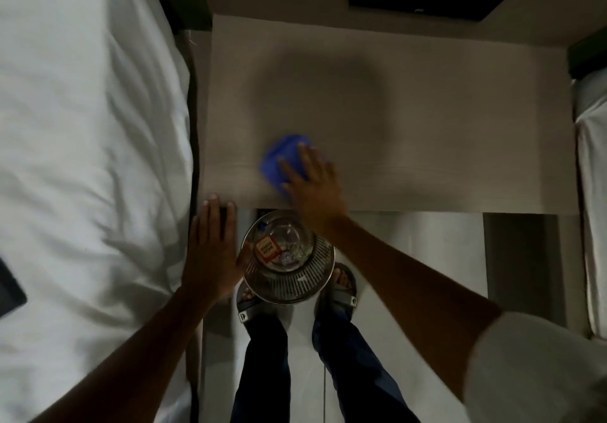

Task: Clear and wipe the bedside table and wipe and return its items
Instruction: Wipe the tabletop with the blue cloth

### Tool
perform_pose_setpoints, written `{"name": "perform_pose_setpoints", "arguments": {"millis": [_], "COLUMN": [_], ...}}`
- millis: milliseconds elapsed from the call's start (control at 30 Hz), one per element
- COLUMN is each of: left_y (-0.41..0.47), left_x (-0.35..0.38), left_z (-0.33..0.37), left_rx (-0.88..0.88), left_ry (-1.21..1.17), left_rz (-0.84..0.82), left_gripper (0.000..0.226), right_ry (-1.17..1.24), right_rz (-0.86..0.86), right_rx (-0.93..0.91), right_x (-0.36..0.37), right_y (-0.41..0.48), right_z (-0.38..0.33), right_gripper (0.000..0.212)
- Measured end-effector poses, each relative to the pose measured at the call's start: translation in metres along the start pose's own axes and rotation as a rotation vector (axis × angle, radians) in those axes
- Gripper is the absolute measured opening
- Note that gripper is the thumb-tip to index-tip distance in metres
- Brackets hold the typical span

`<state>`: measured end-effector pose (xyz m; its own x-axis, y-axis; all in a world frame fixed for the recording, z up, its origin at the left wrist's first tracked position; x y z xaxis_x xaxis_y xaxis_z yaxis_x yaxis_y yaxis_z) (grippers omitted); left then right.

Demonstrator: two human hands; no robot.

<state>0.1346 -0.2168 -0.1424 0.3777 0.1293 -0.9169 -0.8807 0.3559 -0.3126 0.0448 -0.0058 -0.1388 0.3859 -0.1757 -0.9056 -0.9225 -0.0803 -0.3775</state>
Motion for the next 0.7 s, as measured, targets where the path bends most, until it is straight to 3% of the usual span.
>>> {"name": "perform_pose_setpoints", "arguments": {"millis": [200,267,367,467,600,700], "left_y": [0.0,0.0,-0.002,-0.006,-0.01,-0.019], "left_x": [-0.001,-0.004,-0.006,-0.005,-0.012,-0.039], "left_z": [-0.002,-0.001,-0.004,-0.005,-0.005,0.011], "left_rx": [0.03,0.021,0.017,-0.003,-0.043,-0.1], "left_ry": [0.0,-0.013,-0.029,-0.08,-0.143,-0.36], "left_rz": [-0.033,-0.042,-0.051,-0.056,-0.035,0.214], "left_gripper": [0.095,0.1,0.106,0.106,0.103,0.089], "right_ry": [0.107,0.147,0.191,0.139,0.076,0.001], "right_rz": [0.158,0.204,0.134,0.117,0.099,0.054], "right_rx": [0.612,0.817,0.982,0.843,0.447,0.013], "right_x": [-0.035,-0.05,-0.059,-0.051,-0.033,-0.02], "right_y": [-0.03,-0.028,-0.018,-0.005,0.017,0.012], "right_z": [0.175,0.207,0.219,0.176,0.062,-0.029], "right_gripper": [0.056,0.054,0.054,0.056,0.053,0.052]}}
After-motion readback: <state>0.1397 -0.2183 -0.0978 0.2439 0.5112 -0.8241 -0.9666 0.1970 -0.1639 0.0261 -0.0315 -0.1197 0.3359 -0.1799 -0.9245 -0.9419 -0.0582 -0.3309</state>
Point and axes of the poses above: each hand's wrist, its own y-axis towards the middle knuckle, its own x-axis out of the palm, z = x × y, the point moved 1 cm from there along y, towards the middle knuckle, and after that the axes turned 11 degrees about x, right-handed, at the moved point
